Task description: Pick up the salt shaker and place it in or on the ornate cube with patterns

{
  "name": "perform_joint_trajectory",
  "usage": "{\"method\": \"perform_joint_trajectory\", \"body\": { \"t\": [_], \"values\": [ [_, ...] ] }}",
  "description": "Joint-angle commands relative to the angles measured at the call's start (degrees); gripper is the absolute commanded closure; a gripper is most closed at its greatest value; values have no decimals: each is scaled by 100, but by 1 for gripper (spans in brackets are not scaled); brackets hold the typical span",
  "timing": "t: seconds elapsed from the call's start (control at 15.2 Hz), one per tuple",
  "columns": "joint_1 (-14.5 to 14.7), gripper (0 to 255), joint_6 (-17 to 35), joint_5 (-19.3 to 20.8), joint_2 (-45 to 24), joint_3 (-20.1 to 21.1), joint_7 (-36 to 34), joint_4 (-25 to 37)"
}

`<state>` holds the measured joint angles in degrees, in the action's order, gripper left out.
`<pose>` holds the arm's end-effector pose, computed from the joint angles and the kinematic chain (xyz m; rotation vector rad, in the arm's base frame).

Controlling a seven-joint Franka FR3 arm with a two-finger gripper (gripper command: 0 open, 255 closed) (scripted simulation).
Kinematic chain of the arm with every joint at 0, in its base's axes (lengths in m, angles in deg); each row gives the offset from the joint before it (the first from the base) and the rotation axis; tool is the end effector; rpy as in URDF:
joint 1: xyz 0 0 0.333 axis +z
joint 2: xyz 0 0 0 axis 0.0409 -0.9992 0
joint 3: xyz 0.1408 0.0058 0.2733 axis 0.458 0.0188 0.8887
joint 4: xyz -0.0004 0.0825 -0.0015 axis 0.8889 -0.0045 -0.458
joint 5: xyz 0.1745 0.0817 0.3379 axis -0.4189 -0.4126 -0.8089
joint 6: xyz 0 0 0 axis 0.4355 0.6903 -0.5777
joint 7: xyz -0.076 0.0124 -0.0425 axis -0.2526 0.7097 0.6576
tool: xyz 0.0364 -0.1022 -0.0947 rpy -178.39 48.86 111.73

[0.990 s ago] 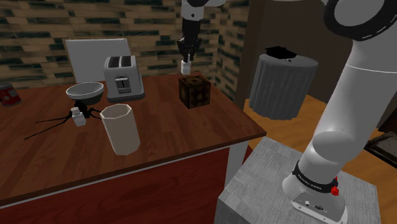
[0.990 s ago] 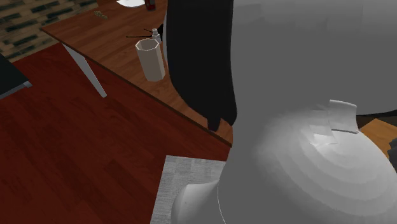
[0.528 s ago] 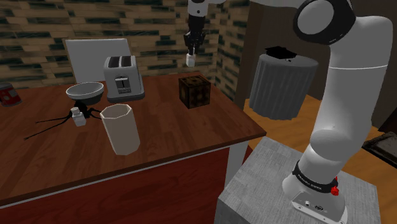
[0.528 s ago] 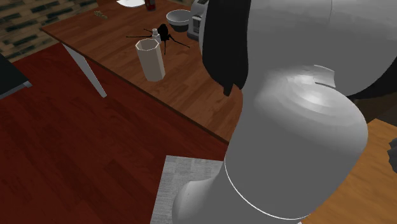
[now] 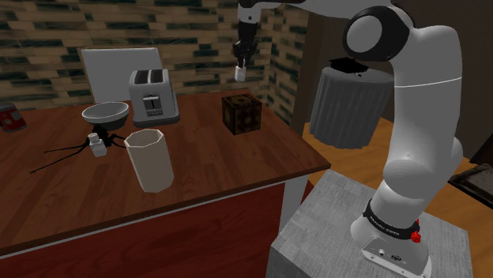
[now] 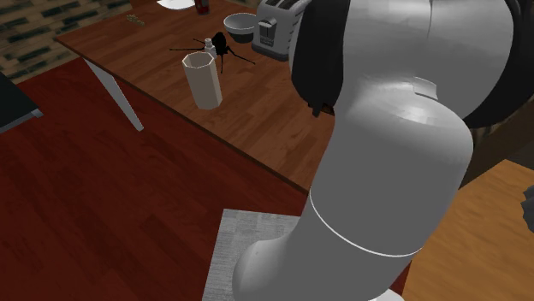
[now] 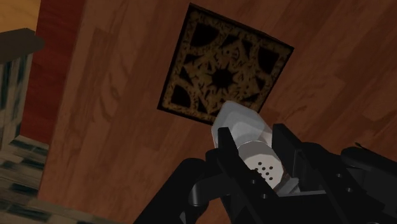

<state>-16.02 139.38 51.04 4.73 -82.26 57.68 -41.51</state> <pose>0.6673 -0.1136 0.5558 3.1221 0.0057 0.2204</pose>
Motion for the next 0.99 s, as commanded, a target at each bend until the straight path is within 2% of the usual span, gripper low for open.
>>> {"method": "perform_joint_trajectory", "body": {
  "t": [0.0,0.92],
  "values": [
    [-16,255,195,-9,72,-2,12,-264],
    [-53,255,1386,-28,284,-7,21,-1667]
  ]
}}
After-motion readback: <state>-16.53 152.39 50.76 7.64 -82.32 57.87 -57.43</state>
